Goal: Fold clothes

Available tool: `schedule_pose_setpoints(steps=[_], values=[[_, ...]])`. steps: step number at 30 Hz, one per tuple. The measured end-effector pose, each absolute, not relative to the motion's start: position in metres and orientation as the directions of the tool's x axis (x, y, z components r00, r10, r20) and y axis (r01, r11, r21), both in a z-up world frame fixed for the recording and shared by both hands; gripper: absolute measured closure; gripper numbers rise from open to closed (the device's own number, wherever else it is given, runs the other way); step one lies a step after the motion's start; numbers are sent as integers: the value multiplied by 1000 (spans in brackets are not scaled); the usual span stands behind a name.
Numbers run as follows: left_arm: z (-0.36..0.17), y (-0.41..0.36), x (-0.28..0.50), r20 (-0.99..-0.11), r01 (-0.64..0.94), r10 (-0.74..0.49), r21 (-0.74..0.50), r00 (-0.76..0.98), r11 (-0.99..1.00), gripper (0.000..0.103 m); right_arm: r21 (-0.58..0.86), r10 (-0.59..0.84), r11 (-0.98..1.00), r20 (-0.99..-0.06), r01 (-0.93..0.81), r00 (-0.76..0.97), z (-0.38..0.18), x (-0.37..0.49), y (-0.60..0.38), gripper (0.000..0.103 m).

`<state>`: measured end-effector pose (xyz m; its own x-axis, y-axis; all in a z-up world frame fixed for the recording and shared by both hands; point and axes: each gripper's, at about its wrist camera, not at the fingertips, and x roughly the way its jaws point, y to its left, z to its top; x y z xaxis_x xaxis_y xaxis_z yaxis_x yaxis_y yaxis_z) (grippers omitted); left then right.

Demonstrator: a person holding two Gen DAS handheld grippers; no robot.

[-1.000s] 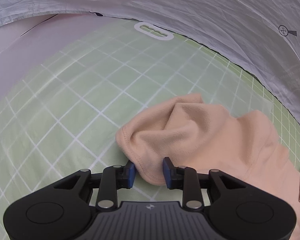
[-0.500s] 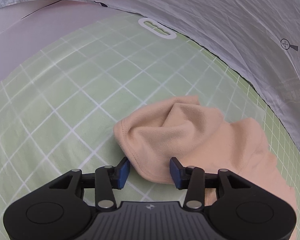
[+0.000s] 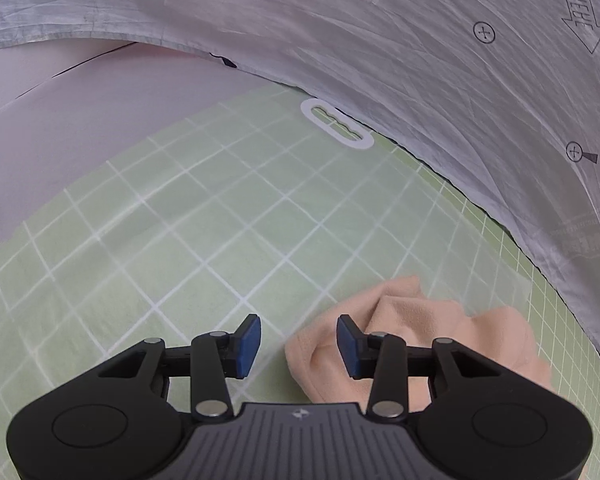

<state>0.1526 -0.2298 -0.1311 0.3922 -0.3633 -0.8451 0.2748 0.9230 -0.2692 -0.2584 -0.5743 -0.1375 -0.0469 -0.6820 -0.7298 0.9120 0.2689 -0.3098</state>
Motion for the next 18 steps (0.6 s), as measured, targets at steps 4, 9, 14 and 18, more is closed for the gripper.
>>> schedule_pose_setpoints(steps=[4,9,14,18], values=[[-142,-258,165,-866,410,-340,-178,365,894,60,-365,-701,287,-710,886,-65,-140,-246,-568,13],[-146,-275,166,-878,470,-298,-97,375,877,94,-373,-699,290,-712,881,-71,-140,-248,-569,10],[-130,-254,163,-842,400,-257,-54,475,915,97,-375,-694,297,-716,878,-71,-140,-249,-567,9],[-98,-228,157,-769,346,-292,-98,569,933,97,-340,-684,282,-727,897,-60,-140,-257,-567,9]])
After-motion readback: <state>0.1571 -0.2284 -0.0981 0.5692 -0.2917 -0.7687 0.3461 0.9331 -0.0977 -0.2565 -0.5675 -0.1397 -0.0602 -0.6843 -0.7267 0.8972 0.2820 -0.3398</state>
